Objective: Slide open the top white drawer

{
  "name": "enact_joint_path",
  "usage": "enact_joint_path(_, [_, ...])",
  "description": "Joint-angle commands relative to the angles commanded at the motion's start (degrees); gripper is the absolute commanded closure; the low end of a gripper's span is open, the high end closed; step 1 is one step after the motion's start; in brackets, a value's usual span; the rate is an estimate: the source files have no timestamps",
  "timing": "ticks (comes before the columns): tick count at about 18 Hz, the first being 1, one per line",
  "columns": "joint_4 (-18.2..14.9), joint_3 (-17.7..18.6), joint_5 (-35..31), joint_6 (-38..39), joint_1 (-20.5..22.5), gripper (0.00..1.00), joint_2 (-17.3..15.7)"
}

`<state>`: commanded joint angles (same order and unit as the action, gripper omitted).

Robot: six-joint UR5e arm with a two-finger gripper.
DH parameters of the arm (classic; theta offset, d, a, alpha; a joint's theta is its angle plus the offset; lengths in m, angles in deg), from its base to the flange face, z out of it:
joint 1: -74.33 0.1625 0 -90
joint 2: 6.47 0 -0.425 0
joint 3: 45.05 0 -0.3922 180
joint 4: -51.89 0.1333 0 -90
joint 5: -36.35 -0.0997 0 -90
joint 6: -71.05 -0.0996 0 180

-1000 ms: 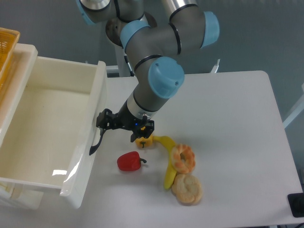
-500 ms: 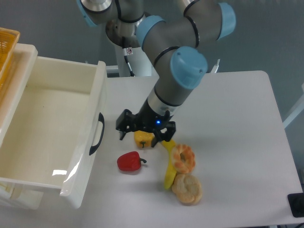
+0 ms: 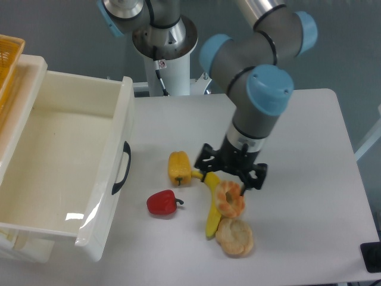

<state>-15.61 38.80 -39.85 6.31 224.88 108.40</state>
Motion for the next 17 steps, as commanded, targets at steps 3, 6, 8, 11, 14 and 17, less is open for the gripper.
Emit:
enact_joint_path(3, [0.26,-0.52,-1.13,-8.96,1.32,0.0,1.41])
enact_joint_path(6, [1.05,-0.7,-6.22,-18.29,1.59,0.0,2.73])
enact_joint_path(8, [1.76,-0.79,-8.87,-21.29,1.59,0.0,3.16])
enact_joint_path(11, [2.9,-1.58,-9.75,-23.49,1.59,0.0,4.39])
enact_joint_path(14, [2.81,-2.55,-10.99,-25.43,1.67,0.0,5.19])
enact_joint_path(17, [2.9,-2.46,-11.08,-25.78,2.2,0.0,5.28])
